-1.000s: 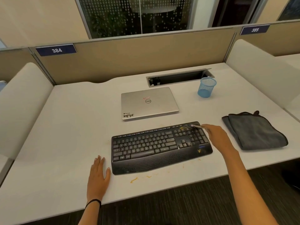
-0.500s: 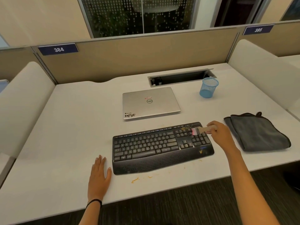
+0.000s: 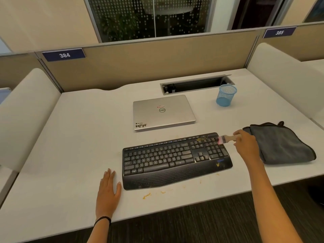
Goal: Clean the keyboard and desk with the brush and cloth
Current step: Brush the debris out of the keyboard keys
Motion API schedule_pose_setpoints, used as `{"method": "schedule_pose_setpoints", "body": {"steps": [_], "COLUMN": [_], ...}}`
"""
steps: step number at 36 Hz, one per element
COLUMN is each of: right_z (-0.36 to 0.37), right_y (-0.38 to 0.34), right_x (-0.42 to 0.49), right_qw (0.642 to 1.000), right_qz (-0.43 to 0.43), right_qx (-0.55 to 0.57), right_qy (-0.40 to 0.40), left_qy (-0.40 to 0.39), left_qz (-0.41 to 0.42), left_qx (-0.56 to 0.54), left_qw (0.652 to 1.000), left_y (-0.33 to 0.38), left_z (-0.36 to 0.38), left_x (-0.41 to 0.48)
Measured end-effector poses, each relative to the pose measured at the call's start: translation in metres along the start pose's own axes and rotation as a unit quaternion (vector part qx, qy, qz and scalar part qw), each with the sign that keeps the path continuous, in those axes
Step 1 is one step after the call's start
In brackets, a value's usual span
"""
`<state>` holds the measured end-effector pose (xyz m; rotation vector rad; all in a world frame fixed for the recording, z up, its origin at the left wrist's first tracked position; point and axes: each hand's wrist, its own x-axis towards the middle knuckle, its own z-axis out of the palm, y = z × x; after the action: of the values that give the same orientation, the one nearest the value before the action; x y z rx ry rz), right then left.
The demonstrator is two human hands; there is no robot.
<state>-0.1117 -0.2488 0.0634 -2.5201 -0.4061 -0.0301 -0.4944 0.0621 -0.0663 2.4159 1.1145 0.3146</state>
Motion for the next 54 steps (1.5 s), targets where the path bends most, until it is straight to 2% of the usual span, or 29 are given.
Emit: {"method": "schedule_pose_setpoints", "body": {"steps": [3, 7, 10, 16, 20, 22, 27, 32, 35, 38, 42, 47, 54], "right_z": [-0.001, 0.000, 0.000, -0.004, -0.005, -0.005, -0.006, -0.007, -0.009, -0.011, -0.010, -0.003, 0.014], "right_y": [-0.003, -0.006, -0.007, -0.007, -0.009, -0.007, -0.005, -0.008, -0.008, -0.013, -0.021, -0.033, -0.054], "right_x": [-0.001, -0.002, -0.004, -0.007, -0.008, -0.009, -0.011, -0.012, -0.012, -0.010, -0.006, -0.002, -0.006], "right_qw": [0.999, 0.999, 0.999, 1.000, 0.998, 0.998, 1.000, 0.998, 0.998, 0.998, 0.989, 0.978, 0.967], "right_qz": [0.003, -0.017, -0.019, -0.016, -0.025, -0.025, -0.021, -0.031, -0.044, -0.053, -0.099, -0.172, -0.224], "right_qx": [0.016, 0.042, 0.024, 0.006, 0.051, 0.037, 0.000, -0.009, -0.025, 0.016, 0.089, 0.086, 0.082], "right_qy": [0.028, 0.002, -0.021, 0.008, -0.040, -0.052, 0.002, -0.056, -0.031, -0.029, -0.069, -0.084, -0.091], "left_qy": [0.001, 0.002, 0.001, 0.001, 0.000, -0.001, -0.001, 0.000, 0.000, 0.000, 0.003, 0.001, -0.002], "left_qz": [0.001, 0.004, 0.003, 0.002, 0.004, 0.004, 0.003, 0.004, 0.000, 0.000, 0.004, 0.003, -0.001], "left_qx": [-0.001, 0.000, 0.000, -0.001, -0.004, -0.004, -0.003, -0.004, -0.007, -0.006, -0.008, -0.004, 0.001], "left_qw": [1.000, 1.000, 1.000, 1.000, 1.000, 1.000, 1.000, 1.000, 1.000, 1.000, 1.000, 1.000, 1.000], "left_y": [0.000, 0.002, 0.003, 0.004, 0.003, 0.003, 0.004, 0.004, 0.003, 0.003, 0.002, 0.000, -0.001], "left_z": [0.000, -0.001, -0.002, -0.003, -0.002, -0.002, -0.002, -0.003, -0.002, -0.002, -0.002, 0.000, 0.001], "left_x": [0.000, 0.000, -0.001, -0.001, -0.001, -0.001, -0.001, -0.001, -0.001, -0.001, 0.000, 0.000, 0.001]}}
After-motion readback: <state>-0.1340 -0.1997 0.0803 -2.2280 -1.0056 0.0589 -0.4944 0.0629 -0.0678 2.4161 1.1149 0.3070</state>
